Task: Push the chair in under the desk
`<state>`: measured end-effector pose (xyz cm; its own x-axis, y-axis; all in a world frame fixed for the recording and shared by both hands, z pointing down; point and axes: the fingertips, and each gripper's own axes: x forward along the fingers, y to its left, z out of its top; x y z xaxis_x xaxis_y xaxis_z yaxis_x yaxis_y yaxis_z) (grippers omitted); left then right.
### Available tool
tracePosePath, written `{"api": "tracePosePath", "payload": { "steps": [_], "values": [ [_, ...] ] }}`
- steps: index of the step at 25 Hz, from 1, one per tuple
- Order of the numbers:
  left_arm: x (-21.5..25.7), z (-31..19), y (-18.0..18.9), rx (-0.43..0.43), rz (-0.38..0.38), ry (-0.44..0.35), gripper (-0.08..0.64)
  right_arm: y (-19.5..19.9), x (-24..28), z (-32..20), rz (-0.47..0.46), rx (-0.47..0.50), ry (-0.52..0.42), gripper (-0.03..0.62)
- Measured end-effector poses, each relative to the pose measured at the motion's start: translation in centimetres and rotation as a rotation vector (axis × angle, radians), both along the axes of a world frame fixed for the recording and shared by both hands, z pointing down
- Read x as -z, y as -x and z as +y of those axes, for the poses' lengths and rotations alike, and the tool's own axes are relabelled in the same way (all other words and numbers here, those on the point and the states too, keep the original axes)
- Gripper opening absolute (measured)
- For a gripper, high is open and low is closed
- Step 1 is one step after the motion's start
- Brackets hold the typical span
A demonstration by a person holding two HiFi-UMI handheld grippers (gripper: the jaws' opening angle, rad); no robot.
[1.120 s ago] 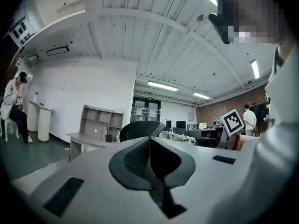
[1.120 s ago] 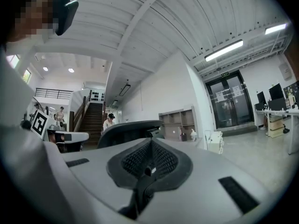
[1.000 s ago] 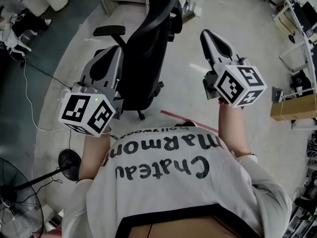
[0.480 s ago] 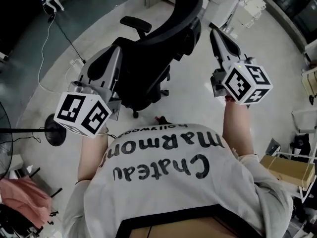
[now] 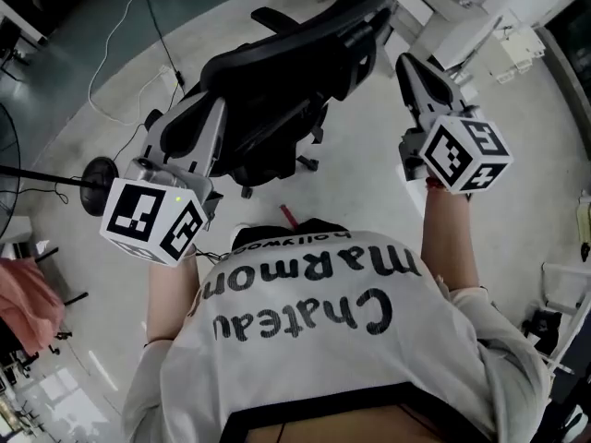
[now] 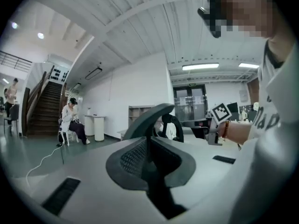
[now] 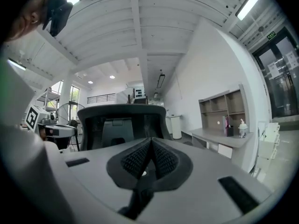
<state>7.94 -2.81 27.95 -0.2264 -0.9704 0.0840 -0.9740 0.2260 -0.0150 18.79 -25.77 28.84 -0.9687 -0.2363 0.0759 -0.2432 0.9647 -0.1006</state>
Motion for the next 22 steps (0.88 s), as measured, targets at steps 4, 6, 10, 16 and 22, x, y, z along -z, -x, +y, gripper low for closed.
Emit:
{"api": "tracePosePath", "payload": {
  "steps": [4, 6, 10, 16, 22],
  "values": [
    [-2.0, -0.6, -3.1, -0.091, -0.116, 0.222, 0.140, 0.4, -1.5, -0.9, 0.009, 0.031, 0.050, 0.009],
    [-3.3, -0.8, -4.1, -0.107, -0.185, 0.334, 0.150, 0.7, -2.1, -0.8, 0.019, 0.055, 0.058, 0.009],
    [-6.2, -1.0, -4.7, -0.102, -0.291, 0.530, 0.152, 0.8, -2.2, -1.2, 0.018, 0.069, 0.059, 0.009],
    [-8.3, -1.1, -3.7, -0.062, -0.292, 0.584, 0.150, 0.6, -2.4, -1.7, -0.009, 0.068, 0.088, 0.009],
    [-8.3, -0.7, -2.9, -0.072, -0.304, 0.586, 0.166, -0.3, -2.0, -2.8, -0.017, 0.056, 0.079, 0.009]
  ]
}}
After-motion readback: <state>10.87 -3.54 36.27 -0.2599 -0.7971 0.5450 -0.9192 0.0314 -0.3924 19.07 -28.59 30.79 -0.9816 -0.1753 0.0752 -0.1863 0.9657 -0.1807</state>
